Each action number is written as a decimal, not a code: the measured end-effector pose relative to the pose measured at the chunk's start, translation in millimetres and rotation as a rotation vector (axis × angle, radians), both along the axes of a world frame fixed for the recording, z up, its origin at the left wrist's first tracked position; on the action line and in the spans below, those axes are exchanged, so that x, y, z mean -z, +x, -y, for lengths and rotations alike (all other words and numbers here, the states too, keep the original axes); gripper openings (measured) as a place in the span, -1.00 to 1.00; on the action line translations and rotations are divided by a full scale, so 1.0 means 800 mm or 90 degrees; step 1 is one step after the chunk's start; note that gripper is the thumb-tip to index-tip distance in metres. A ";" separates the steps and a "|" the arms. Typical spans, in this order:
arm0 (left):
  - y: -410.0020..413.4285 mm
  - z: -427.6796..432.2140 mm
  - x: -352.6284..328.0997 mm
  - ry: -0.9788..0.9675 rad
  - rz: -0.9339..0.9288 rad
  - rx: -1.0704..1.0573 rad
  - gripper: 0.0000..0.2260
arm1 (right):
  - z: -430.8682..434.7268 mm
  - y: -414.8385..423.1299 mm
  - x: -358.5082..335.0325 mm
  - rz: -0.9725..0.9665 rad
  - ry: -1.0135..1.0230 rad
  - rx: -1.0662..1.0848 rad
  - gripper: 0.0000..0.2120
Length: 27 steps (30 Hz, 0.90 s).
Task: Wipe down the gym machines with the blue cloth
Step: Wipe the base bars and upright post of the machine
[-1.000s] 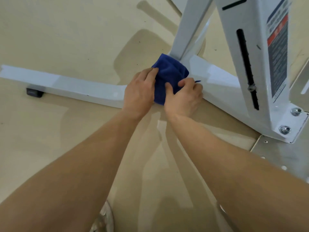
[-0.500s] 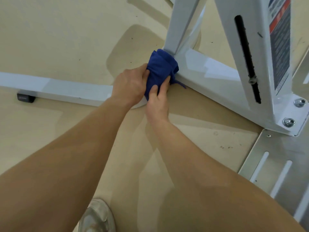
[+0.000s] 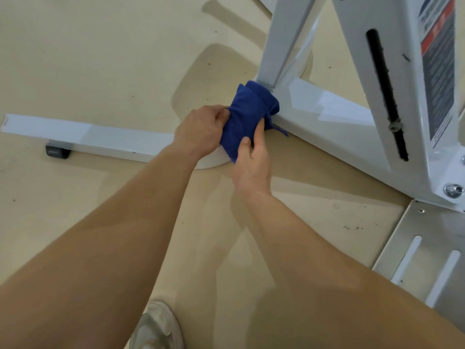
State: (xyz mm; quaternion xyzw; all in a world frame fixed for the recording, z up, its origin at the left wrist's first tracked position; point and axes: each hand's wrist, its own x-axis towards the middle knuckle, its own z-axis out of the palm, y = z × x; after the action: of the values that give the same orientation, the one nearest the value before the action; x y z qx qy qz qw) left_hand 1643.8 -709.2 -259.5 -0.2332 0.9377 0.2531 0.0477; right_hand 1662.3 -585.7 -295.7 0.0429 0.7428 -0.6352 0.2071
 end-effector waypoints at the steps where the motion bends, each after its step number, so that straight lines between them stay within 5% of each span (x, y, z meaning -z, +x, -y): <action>1: 0.002 -0.006 -0.001 -0.030 -0.050 -0.015 -0.75 | -0.003 -0.001 -0.003 -0.004 -0.006 0.018 -0.50; 5: 0.013 -0.039 -0.001 -0.034 -0.220 -0.048 -0.77 | -0.002 -0.023 -0.017 -0.032 -0.023 0.128 -0.54; 11: -0.030 -0.012 -0.013 0.142 0.070 -0.034 -0.64 | -0.017 -0.031 -0.028 -0.019 -0.032 0.078 -0.49; 14: -0.049 -0.004 -0.016 0.248 0.121 -0.062 -0.60 | -0.016 -0.021 -0.028 -0.013 -0.018 0.054 -0.47; 21: 0.006 -0.033 0.001 -0.156 -0.053 0.074 -0.81 | 0.003 -0.047 -0.022 0.045 0.001 -0.006 -0.45; 27: -0.031 -0.015 -0.006 0.083 0.033 0.003 -0.74 | -0.004 0.006 -0.011 0.038 -0.015 -0.027 -0.52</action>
State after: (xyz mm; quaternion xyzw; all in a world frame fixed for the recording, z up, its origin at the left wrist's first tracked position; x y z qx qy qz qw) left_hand 1619.2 -697.2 -255.0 -0.2341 0.9182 0.3072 0.0876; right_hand 1667.3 -582.3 -286.6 0.0438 0.7297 -0.6378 0.2428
